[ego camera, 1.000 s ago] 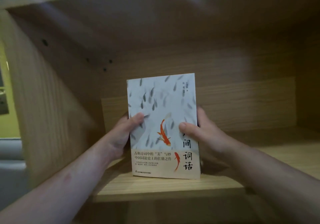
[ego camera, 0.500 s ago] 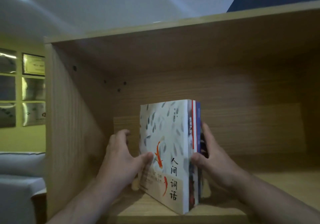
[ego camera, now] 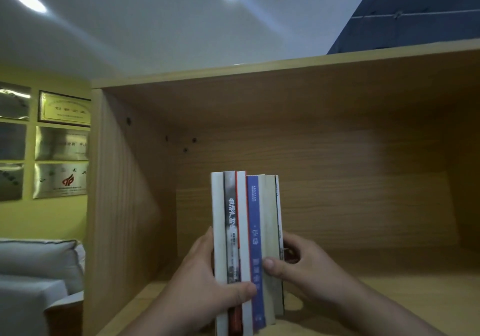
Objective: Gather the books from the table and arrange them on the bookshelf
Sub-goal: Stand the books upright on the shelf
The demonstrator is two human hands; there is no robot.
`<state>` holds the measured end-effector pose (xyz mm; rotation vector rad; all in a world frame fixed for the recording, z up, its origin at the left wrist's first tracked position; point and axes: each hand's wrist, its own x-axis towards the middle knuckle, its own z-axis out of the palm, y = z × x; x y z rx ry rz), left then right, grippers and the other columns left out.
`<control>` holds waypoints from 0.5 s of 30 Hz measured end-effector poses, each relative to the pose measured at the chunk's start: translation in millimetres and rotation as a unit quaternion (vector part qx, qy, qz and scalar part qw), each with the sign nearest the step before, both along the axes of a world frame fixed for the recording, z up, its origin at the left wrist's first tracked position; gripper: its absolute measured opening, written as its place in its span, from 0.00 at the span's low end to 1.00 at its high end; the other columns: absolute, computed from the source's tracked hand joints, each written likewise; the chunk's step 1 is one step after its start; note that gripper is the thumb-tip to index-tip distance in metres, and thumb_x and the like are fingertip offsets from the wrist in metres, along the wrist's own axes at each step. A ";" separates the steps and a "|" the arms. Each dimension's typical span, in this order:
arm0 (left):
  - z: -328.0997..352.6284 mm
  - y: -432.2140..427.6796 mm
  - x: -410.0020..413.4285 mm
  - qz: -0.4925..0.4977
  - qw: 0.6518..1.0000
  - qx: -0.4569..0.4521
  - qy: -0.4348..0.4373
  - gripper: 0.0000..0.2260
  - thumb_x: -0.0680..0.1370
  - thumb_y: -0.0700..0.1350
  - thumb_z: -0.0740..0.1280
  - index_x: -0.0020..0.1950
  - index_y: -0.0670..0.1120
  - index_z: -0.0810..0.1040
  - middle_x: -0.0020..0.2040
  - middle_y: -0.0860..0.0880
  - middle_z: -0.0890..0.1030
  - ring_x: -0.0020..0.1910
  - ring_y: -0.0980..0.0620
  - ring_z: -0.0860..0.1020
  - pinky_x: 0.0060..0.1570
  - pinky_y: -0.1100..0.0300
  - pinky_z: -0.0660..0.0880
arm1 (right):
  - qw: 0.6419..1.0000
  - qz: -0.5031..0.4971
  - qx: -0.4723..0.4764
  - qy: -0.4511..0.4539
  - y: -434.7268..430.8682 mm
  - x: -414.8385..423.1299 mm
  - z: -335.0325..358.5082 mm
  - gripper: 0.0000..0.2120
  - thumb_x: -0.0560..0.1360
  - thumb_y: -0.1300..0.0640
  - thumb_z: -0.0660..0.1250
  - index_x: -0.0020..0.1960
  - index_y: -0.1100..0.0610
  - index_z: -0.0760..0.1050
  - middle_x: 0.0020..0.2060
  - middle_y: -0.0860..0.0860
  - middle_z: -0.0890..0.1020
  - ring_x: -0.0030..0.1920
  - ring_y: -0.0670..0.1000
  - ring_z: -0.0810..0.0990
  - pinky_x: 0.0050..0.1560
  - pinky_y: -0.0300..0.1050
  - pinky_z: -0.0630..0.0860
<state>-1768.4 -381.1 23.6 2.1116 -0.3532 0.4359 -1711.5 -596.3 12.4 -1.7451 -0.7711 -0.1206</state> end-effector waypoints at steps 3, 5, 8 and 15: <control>1.7 11.6 4.3 -0.021 0.999 -0.025 0.034 0.44 0.53 0.62 0.83 0.65 0.66 0.69 0.64 0.59 0.73 0.63 0.52 0.78 0.61 0.48 0.80 | 0.999 -0.010 0.000 0.034 10.0 -3.2 -2.3 0.33 0.68 0.45 0.79 0.69 0.42 0.68 0.58 0.44 0.84 0.59 0.44 0.83 0.60 0.47 0.81; 2.6 16.9 5.9 -0.007 0.999 -0.017 0.034 0.36 0.59 0.57 0.84 0.61 0.65 0.70 0.63 0.57 0.70 0.60 0.52 0.77 0.61 0.50 0.80 | 0.998 -0.048 -0.005 0.030 16.6 -5.8 -0.3 0.31 0.69 0.48 0.79 0.66 0.42 0.68 0.55 0.44 0.84 0.54 0.42 0.84 0.54 0.40 0.82; 2.3 23.8 8.1 0.012 1.000 -0.008 0.022 0.28 0.66 0.50 0.81 0.57 0.65 0.69 0.61 0.56 0.70 0.58 0.54 0.77 0.58 0.56 0.80 | 0.997 -0.076 -0.006 0.017 27.2 -8.0 3.0 0.30 0.69 0.50 0.79 0.66 0.40 0.69 0.54 0.42 0.83 0.53 0.41 0.83 0.53 0.39 0.82; 1.4 45.2 10.1 0.055 0.998 -0.030 0.019 0.26 0.68 0.44 0.81 0.58 0.61 0.72 0.57 0.53 0.81 0.55 0.56 0.82 0.52 0.58 0.82 | 0.997 -0.065 -0.012 0.036 56.8 1.1 5.7 0.26 0.70 0.56 0.78 0.62 0.40 0.71 0.53 0.44 0.83 0.53 0.44 0.83 0.51 0.41 0.83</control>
